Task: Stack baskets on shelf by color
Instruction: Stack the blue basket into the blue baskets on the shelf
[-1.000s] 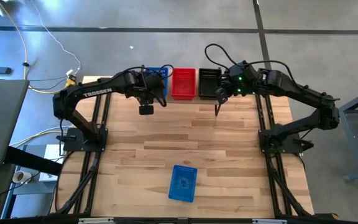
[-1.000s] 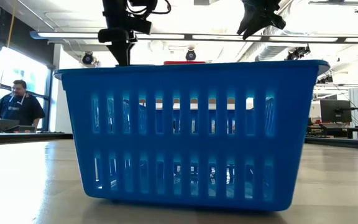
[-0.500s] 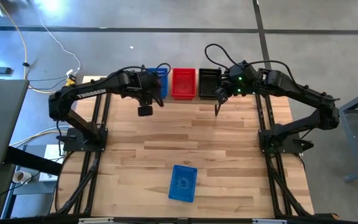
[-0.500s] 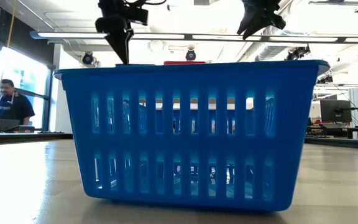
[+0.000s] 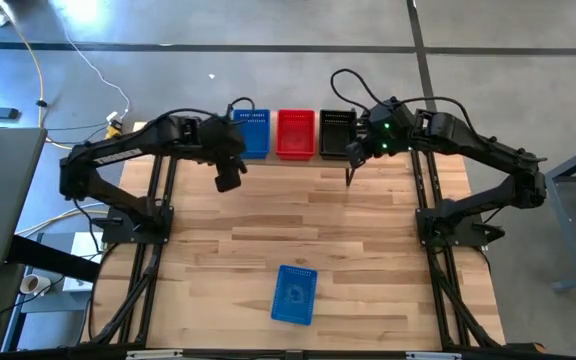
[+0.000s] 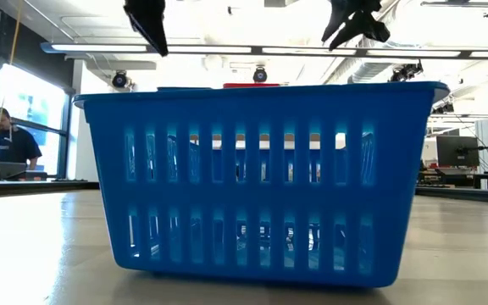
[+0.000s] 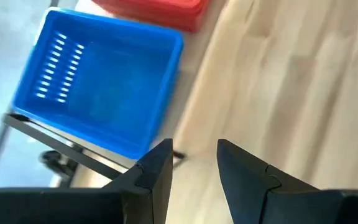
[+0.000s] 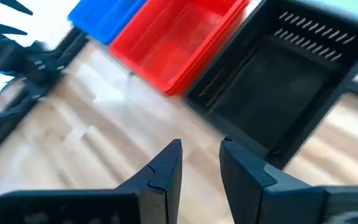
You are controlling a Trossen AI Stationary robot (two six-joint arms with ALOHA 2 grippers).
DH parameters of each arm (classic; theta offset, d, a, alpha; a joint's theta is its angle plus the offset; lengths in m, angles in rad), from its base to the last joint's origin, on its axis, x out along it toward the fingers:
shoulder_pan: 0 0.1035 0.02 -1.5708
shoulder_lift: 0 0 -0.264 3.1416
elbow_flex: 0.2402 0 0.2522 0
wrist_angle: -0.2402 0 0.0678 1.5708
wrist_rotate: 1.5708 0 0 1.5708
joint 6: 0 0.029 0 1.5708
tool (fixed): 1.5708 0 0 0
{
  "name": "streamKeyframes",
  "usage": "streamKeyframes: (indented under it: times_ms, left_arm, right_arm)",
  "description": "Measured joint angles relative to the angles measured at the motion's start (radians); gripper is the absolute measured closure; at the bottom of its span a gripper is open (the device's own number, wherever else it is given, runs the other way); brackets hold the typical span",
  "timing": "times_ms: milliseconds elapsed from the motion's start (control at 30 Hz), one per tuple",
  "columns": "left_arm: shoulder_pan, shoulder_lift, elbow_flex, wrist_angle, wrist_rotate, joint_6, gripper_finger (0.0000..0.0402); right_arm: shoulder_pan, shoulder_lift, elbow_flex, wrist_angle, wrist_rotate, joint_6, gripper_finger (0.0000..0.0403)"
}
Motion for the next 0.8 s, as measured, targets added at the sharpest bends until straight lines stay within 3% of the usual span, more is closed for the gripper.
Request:
streamKeyframes:
  times_ms: [200,367,800]
  left_arm:
    - [-0.061,-0.079,0.000,0.000,0.038,-0.132,0.0284]
    - [-0.141,-0.134,0.000,-0.006,0.041,-0.193,0.0284]
    - [-0.323,-0.227,-0.116,0.007,-0.046,-0.306,0.0284]
  right_arm:
    - [0.080,0.001,0.000,-0.015,-0.060,0.108,0.0308]
    - [0.175,0.003,0.000,-0.058,-0.120,0.295,0.0308]
    - [0.513,0.080,-0.002,-0.066,-0.048,0.706,0.0308]
